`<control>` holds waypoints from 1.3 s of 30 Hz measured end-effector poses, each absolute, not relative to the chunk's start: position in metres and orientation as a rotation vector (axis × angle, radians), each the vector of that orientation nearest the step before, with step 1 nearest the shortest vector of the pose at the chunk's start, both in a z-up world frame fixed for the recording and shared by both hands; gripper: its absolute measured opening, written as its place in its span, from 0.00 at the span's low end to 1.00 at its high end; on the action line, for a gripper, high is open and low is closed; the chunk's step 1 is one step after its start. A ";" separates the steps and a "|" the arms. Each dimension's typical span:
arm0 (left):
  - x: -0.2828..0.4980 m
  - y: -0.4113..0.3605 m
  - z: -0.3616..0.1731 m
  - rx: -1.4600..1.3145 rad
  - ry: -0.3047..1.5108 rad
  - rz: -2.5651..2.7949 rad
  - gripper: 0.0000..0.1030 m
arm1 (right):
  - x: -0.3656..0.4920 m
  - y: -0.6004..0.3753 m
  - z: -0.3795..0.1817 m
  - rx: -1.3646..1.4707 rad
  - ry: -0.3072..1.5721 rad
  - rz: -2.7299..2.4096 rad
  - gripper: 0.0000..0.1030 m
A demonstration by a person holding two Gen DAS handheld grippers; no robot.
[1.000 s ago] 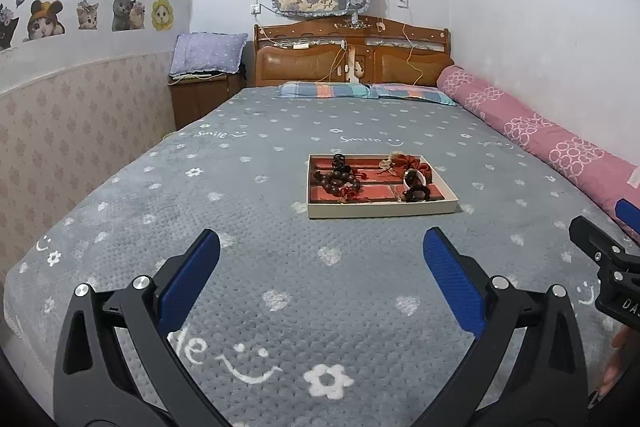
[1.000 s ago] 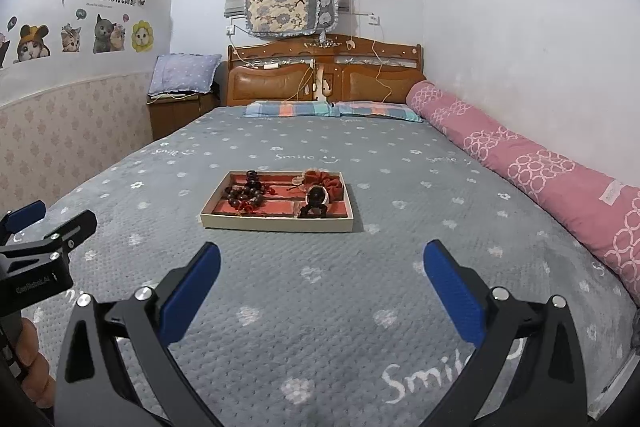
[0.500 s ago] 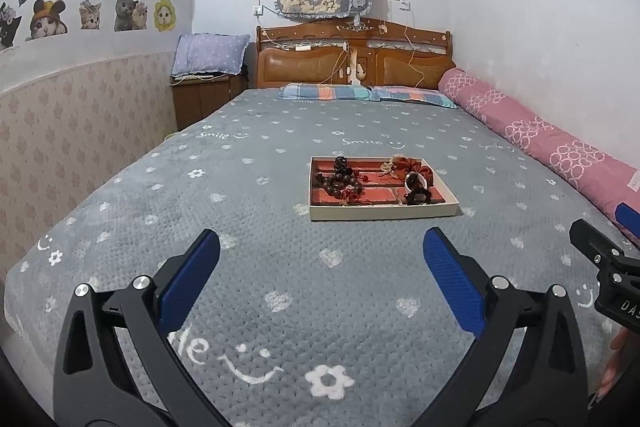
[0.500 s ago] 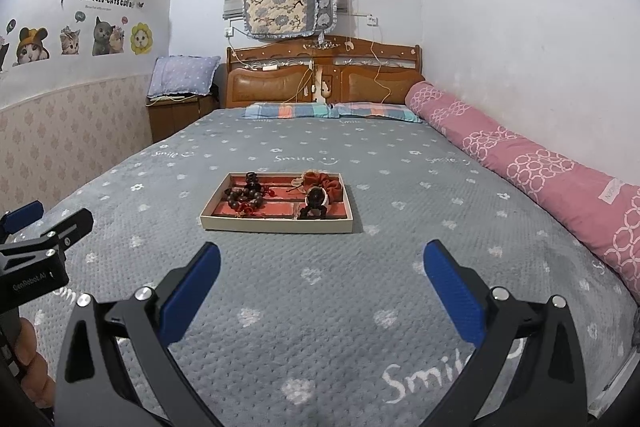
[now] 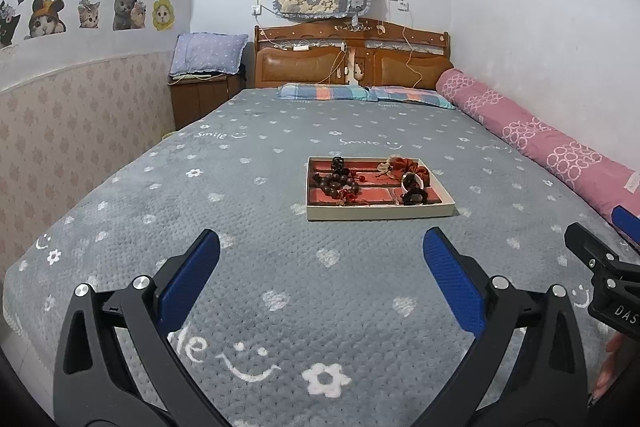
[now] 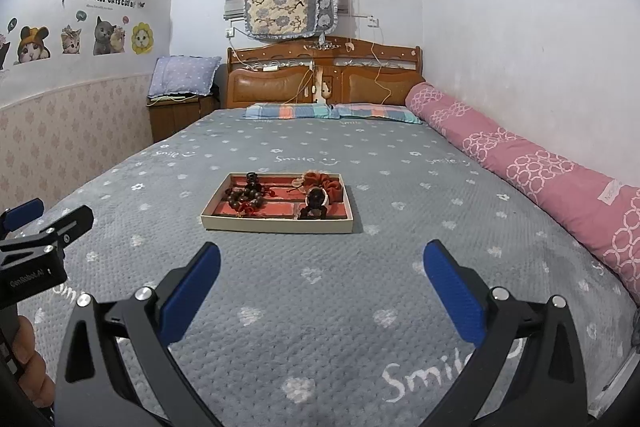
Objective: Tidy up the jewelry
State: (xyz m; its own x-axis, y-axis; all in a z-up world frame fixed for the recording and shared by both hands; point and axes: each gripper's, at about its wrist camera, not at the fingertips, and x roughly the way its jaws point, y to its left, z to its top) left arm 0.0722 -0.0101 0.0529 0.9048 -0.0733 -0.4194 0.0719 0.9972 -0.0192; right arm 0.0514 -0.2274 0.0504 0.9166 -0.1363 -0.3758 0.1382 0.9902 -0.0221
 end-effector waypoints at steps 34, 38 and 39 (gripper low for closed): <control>0.068 -0.012 0.055 0.010 0.434 -0.070 0.96 | 0.049 -0.233 0.055 0.008 0.375 -0.142 0.96; 0.067 -0.012 0.056 0.008 0.436 -0.071 0.96 | 0.049 -0.233 0.055 0.009 0.376 -0.141 0.96; 0.066 -0.011 0.056 0.008 0.435 -0.069 0.96 | 0.050 -0.233 0.056 0.007 0.376 -0.142 0.96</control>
State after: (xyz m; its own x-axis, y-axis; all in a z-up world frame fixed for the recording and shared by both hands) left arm 0.0664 -0.0113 0.0557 0.9045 -0.0654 -0.4213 0.0689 0.9976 -0.0069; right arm 0.0501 -0.2331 0.0556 0.9203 -0.1364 -0.3667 0.1390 0.9901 -0.0195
